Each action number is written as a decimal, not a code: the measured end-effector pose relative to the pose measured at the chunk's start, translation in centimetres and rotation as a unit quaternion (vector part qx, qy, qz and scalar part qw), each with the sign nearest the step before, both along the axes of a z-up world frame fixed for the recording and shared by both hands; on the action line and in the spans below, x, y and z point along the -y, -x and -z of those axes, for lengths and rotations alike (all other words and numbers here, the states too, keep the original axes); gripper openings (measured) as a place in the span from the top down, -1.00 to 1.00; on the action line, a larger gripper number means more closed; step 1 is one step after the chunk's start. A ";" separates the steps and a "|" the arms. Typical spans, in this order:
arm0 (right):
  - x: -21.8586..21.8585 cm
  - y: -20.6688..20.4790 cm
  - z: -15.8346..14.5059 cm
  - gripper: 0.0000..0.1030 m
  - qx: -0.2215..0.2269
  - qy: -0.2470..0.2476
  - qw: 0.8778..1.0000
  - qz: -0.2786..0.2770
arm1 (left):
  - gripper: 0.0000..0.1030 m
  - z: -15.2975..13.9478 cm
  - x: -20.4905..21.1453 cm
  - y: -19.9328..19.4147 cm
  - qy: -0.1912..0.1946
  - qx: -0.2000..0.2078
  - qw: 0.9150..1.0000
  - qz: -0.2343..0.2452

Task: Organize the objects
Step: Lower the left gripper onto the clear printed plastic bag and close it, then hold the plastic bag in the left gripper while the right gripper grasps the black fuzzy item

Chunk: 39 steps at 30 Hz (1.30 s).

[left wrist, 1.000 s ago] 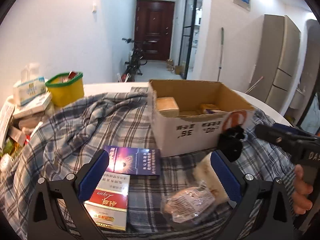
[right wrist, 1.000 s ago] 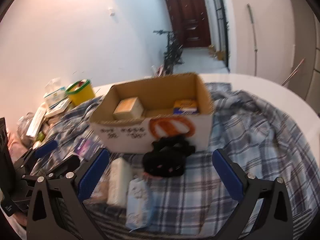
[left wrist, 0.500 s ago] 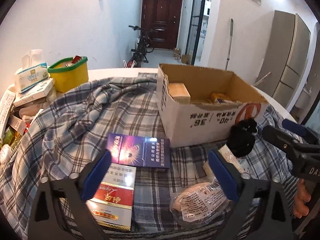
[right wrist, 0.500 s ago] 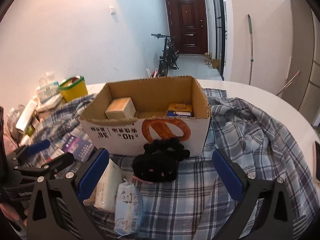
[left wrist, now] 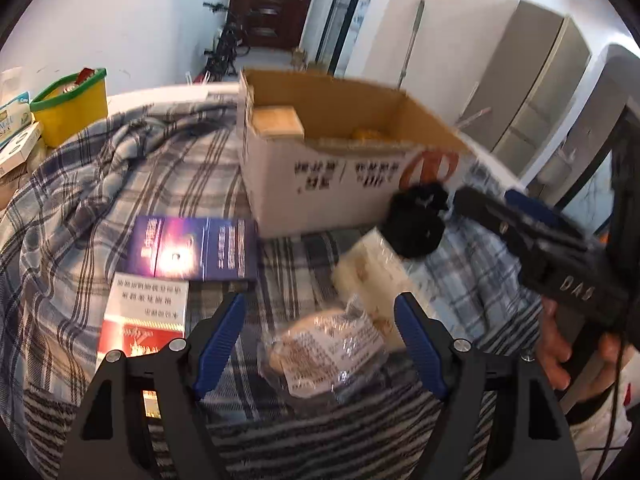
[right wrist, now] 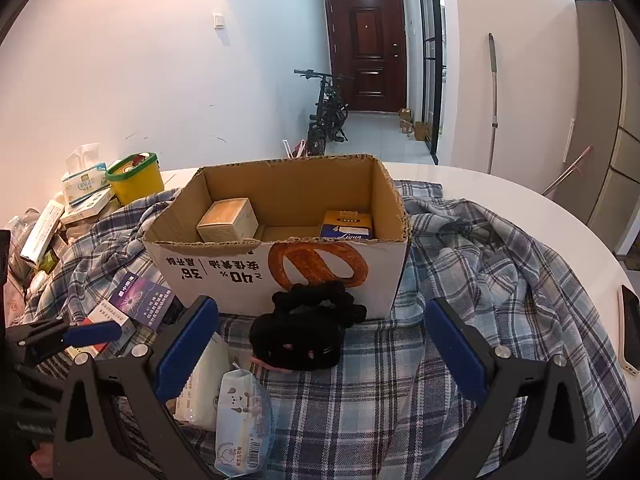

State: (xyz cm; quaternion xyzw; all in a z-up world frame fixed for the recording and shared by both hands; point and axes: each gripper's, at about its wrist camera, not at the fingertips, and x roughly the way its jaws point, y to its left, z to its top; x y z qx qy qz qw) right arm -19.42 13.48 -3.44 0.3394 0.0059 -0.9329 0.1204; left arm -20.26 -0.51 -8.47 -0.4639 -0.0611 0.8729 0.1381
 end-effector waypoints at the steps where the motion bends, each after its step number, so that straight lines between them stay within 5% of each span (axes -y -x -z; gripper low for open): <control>1: 0.1 0.0 0.1 -1.00 0.001 -0.002 1.000 -0.002 | -0.54 0.4 -0.3 0.1 0.003 0.018 1.000 0.005; 9: 0.7 -0.3 0.3 -1.00 0.002 -0.010 1.000 -0.018 | -0.40 2.9 -2.3 0.6 0.044 0.065 0.997 0.020; 20: 0.3 -0.6 -0.1 -1.00 -0.012 0.001 1.000 -0.003 | -0.32 -1.2 -2.2 -1.3 0.085 -0.082 0.993 -0.013; 24: 0.1 -1.2 -1.0 -1.00 -0.052 -0.017 0.998 0.015 | -0.32 -1.8 -1.3 -1.2 0.063 -0.078 0.995 -0.022; 29: -0.5 0.0 -0.3 -1.00 -0.014 0.014 1.000 0.011 | -0.32 -1.8 -0.4 -1.0 0.058 -0.093 0.993 -0.053; 34: -0.3 1.3 0.7 -0.69 -0.015 -0.017 0.999 0.029 | -0.32 -2.1 0.2 -1.4 0.058 -0.115 0.989 -0.067; 39: -0.1 2.8 3.0 -0.54 0.063 0.026 0.998 -0.018 | -0.32 -1.8 -0.7 -1.3 0.071 -0.125 0.989 -0.046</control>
